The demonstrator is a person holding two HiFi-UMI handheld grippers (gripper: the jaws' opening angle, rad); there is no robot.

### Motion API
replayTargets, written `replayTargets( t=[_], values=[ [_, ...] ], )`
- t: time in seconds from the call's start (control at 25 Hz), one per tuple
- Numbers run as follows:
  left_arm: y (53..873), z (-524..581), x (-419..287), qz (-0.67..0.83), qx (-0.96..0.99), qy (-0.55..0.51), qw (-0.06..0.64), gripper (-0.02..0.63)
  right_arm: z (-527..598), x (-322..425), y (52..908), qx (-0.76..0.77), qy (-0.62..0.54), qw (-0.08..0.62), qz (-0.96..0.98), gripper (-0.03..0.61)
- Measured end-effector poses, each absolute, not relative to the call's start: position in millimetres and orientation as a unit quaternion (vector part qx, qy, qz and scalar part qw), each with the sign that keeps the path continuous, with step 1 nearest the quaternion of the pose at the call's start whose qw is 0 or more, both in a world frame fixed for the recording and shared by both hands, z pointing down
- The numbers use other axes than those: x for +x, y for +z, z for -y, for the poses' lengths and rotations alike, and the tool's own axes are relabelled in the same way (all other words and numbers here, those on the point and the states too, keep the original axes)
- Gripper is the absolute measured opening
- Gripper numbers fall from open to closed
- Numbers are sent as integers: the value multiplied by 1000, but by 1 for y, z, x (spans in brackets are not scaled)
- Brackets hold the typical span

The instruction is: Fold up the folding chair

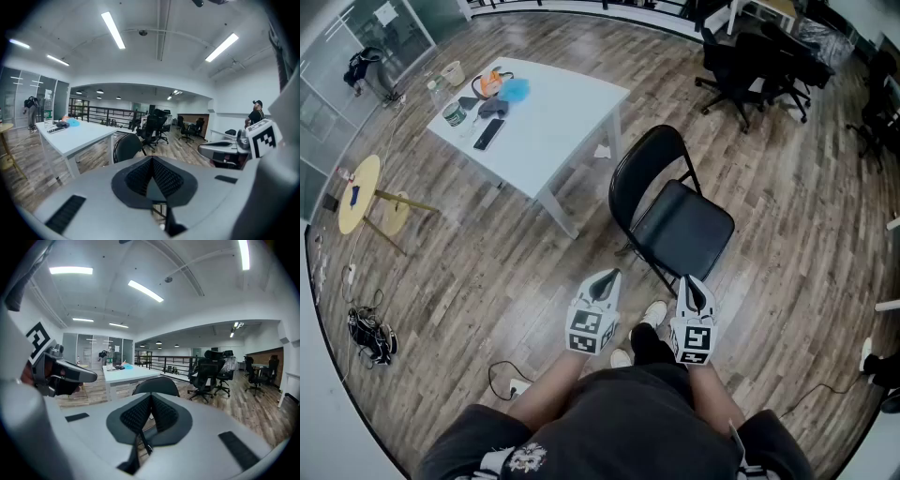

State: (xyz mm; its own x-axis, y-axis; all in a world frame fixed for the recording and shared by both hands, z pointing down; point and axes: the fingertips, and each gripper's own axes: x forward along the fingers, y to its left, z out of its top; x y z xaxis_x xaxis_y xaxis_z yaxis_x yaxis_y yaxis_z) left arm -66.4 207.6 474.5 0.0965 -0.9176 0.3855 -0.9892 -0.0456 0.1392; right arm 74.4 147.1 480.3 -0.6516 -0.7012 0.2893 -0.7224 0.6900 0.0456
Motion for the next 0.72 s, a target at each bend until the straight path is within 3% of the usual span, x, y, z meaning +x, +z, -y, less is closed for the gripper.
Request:
replayTargets(
  t=[0.72],
  values=[
    [504, -12, -157, 676, 678, 204, 206, 6, 29, 35, 534, 402, 97, 160, 896, 14]
  ],
)
